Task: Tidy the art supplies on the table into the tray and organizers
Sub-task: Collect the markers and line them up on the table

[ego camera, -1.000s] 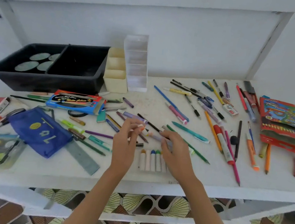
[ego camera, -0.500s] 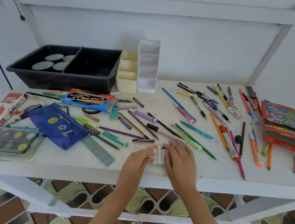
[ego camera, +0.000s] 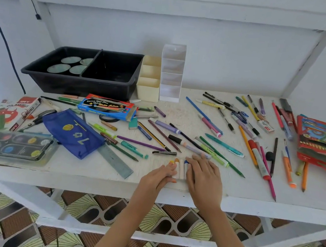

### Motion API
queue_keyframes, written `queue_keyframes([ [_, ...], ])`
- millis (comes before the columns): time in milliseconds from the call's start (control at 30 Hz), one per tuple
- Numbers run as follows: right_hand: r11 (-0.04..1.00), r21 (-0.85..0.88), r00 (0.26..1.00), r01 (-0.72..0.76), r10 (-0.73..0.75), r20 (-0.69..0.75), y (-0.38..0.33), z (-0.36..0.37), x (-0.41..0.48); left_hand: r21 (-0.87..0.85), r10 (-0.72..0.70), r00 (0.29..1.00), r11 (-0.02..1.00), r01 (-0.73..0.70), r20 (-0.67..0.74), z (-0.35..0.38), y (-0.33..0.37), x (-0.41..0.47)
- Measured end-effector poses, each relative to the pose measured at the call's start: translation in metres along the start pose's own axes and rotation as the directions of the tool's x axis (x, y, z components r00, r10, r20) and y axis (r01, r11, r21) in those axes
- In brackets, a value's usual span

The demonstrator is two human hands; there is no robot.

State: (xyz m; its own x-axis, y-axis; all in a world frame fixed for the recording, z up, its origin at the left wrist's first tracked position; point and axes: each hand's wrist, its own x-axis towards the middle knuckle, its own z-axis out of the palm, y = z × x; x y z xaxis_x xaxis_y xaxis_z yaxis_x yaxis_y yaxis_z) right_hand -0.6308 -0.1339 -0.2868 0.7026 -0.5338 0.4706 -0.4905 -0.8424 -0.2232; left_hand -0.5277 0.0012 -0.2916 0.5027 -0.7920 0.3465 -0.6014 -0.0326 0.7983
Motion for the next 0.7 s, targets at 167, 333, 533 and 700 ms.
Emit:
queue_keyframes([
  [167,1.000,-0.005,1.000,0.009,-0.009,-0.019,0.000,0.000,0.000,-0.028,-0.096,0.991,0.995,0.099,0.098,-0.006,0.005,0.006],
  [333,1.000,0.009,0.999,0.016,-0.015,-0.045,0.001,0.002,0.000,0.138,0.049,0.998,0.989,-0.052,0.028,-0.003,0.003,0.007],
  [533,1.000,0.016,0.999,0.015,-0.014,-0.037,0.002,0.005,0.000,0.393,-0.013,0.997,0.919,-0.017,0.073,0.014,0.007,0.008],
  [700,0.998,0.067,1.000,0.000,0.001,-0.018,0.001,0.001,0.004,0.290,-0.093,0.995,0.953,0.082,0.024,0.014,0.017,0.008],
])
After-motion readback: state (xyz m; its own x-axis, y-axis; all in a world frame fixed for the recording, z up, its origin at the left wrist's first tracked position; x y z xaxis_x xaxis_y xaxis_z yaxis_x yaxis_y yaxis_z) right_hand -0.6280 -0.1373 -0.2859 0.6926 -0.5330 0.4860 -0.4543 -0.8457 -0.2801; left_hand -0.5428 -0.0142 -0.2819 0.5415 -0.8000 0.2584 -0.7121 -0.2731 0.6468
